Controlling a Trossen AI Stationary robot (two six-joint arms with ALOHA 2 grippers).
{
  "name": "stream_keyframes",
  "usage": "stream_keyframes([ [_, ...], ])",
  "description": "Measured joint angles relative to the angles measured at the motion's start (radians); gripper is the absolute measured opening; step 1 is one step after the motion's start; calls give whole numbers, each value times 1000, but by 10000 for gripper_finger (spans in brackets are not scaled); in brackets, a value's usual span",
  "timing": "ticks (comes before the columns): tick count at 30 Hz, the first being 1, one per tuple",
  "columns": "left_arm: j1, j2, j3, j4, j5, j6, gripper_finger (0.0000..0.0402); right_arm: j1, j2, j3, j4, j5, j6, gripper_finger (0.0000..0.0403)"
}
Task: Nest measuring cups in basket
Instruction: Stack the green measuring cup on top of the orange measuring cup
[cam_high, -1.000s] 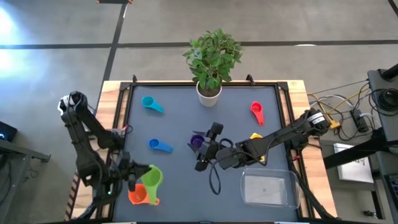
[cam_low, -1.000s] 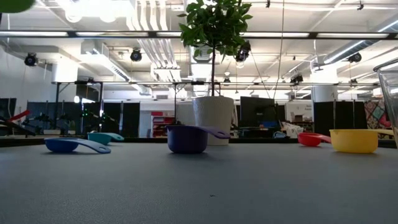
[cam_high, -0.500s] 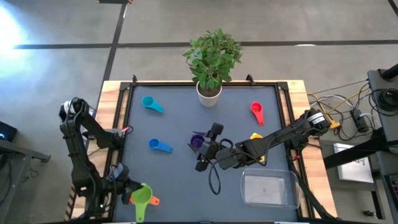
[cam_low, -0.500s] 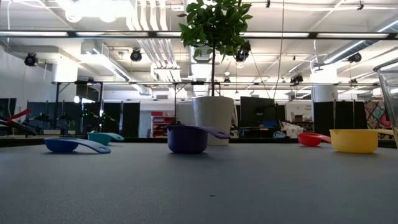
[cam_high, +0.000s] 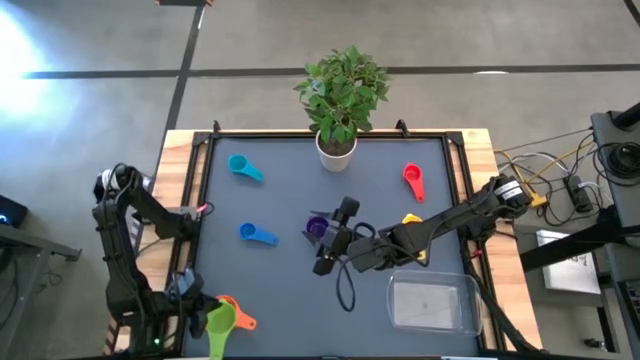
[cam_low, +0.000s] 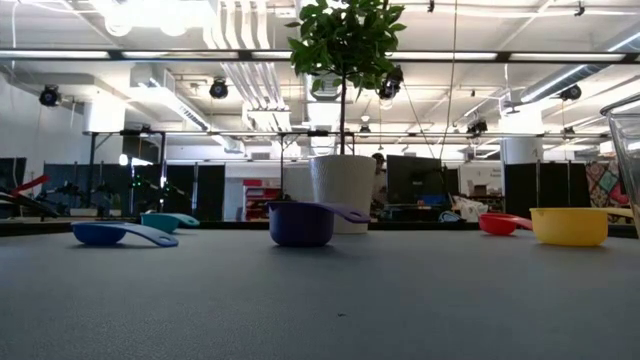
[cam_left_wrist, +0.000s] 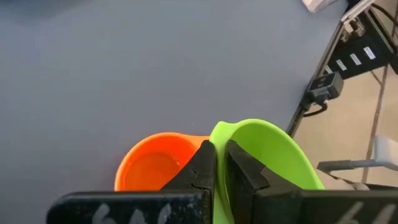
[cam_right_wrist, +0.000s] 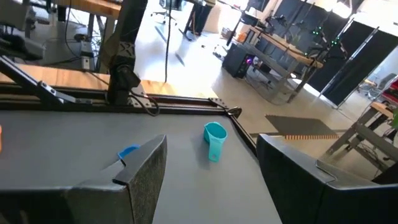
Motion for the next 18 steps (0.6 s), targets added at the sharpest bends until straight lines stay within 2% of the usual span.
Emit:
stream_keyframes([
  [11, -2, 102, -8, -44, -3, -11, 2, 7, 0, 6, 50, -3, 20, 238],
  [18, -4, 89, -10, -65, 0, -6, 2, 11, 0, 12, 53, -3, 17, 238],
])
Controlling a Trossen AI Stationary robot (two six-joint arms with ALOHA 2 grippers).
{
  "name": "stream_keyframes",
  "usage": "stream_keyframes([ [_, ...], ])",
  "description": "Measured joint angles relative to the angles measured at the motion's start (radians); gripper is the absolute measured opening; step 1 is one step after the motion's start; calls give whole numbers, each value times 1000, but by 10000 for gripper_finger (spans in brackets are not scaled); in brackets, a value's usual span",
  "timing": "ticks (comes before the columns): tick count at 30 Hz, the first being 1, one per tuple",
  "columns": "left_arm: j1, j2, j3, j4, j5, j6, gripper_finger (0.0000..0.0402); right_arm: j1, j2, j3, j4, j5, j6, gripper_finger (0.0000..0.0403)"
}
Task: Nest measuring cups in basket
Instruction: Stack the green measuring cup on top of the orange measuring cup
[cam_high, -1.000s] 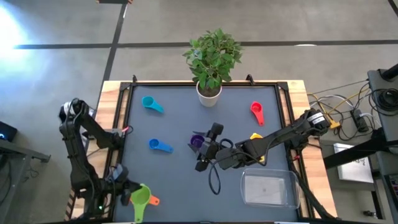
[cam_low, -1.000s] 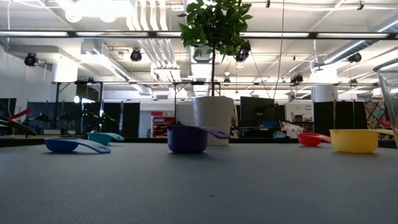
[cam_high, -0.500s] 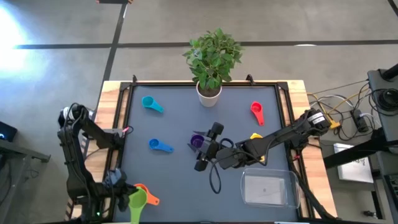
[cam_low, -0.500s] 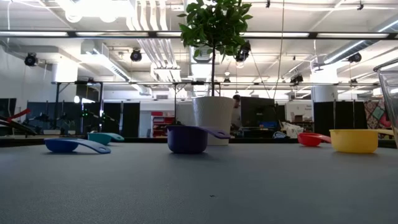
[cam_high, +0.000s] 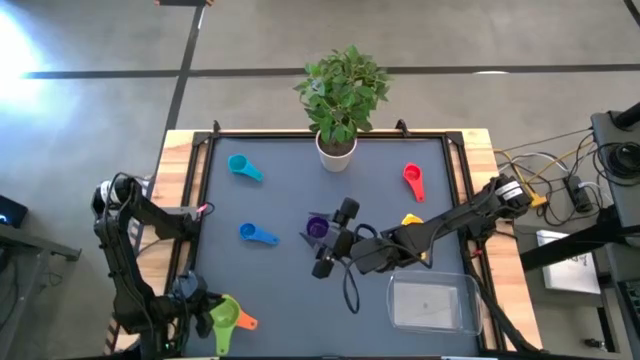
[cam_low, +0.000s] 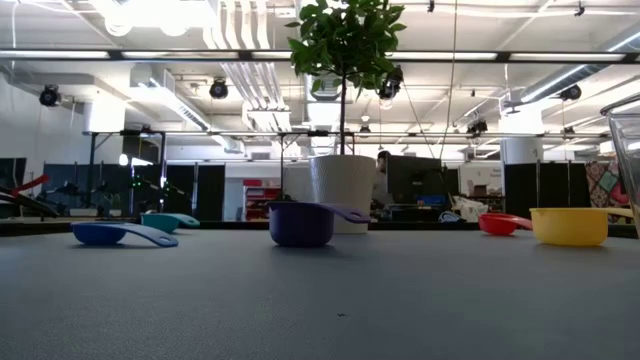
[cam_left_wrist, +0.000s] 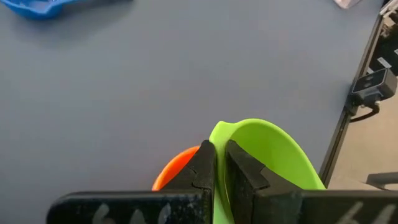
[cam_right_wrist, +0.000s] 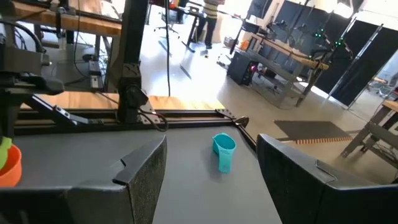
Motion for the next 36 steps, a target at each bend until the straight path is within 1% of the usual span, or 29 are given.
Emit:
stream_keyframes([
  [5, -4, -25, 0, -32, 33, 3, 2, 0, 0, 0, -1, 0, 6, 238],
  [9, -5, -38, 2, -62, 35, 4, 2, 0, 0, 0, -1, 0, 5, 238],
  [15, -6, -38, 37, -137, 59, 7, 2, 0, 0, 0, -1, 0, 5, 238],
  [21, -6, -24, 23, -121, 74, 5, 2, 0, 0, 0, -1, 0, 0, 238],
  [36, -6, -21, -20, -46, 51, 6, 7, 0, 0, 0, -1, 0, -3, 238],
])
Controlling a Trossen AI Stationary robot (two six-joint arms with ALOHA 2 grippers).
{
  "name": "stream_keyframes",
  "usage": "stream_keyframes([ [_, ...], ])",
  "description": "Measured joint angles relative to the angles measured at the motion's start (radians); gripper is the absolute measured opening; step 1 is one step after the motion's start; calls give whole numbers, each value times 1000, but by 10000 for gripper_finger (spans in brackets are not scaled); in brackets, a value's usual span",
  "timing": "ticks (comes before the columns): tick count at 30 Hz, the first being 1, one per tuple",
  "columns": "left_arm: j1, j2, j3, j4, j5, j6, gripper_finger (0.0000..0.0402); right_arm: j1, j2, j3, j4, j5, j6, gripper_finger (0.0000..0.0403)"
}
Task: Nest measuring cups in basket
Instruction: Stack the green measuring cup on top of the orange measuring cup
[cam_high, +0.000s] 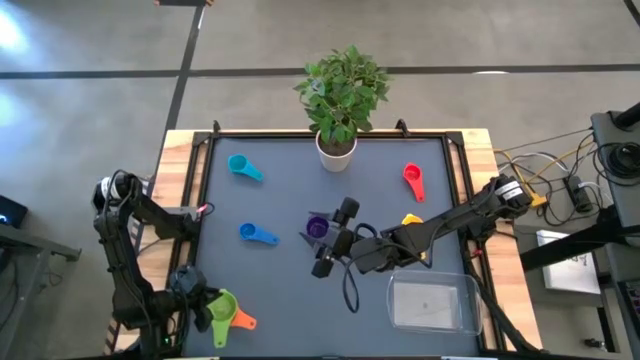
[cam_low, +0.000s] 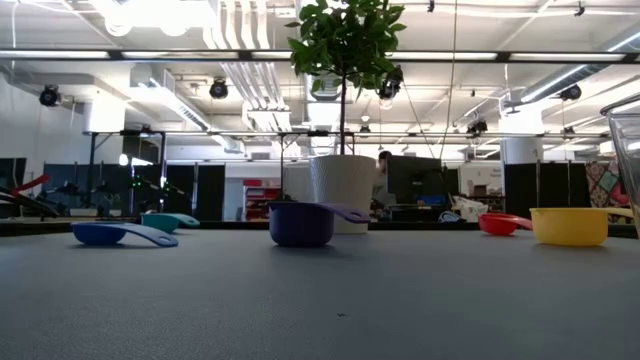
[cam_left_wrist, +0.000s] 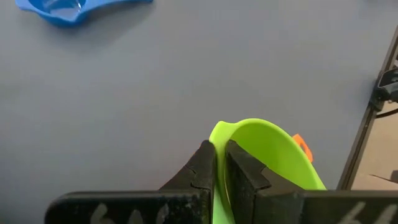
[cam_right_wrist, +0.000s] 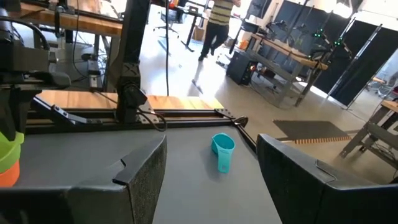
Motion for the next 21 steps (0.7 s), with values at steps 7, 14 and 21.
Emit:
stream_keyframes([
  [7, 0, 0, -67, 127, 0, 1, 14, 0, 0, 0, 0, 0, 0, 238],
  [14, 0, 0, -71, 144, 0, 28, 20, 0, 0, 0, 1, -37, 10, 238],
  [21, 0, 3, -61, 135, 8, 54, 73, 0, 0, 0, 22, -45, -1, 238],
])
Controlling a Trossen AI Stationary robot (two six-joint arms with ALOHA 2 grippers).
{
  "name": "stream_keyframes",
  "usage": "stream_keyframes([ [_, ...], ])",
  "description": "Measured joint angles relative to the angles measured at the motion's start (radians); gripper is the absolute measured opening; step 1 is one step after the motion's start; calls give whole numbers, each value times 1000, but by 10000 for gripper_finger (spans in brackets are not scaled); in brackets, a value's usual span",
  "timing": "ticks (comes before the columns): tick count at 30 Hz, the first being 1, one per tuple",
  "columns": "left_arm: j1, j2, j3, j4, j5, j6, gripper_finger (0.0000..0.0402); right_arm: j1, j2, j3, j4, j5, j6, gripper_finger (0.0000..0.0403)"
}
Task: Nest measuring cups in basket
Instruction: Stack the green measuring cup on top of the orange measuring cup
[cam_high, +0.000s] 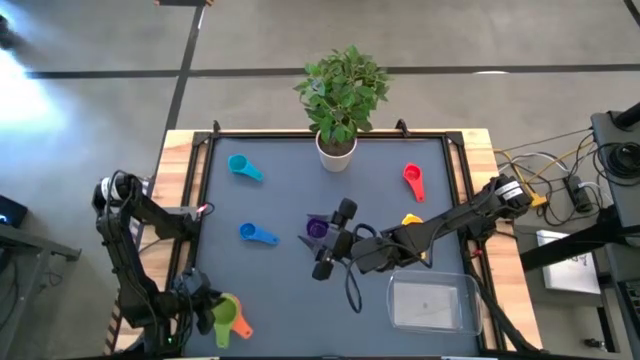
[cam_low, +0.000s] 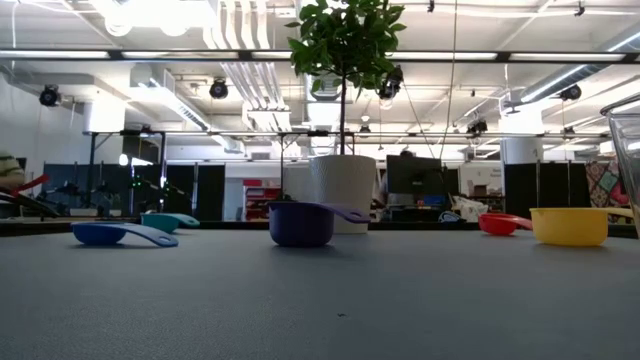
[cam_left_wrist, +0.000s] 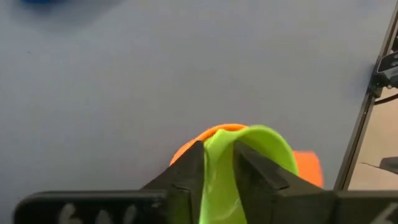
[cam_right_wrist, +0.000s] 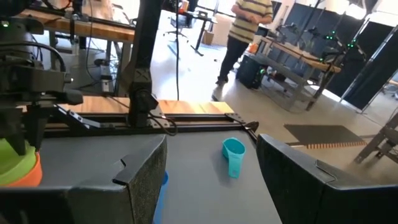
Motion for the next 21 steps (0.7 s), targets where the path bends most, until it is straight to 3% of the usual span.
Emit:
stream_keyframes([
  [10, 1, 0, 23, -39, 63, 0, 167, 0, 0, 0, 0, 0, -4, 238],
  [21, 9, 0, 92, -95, 73, 23, 184, 0, 0, 0, 23, -1, -46, 238],
])
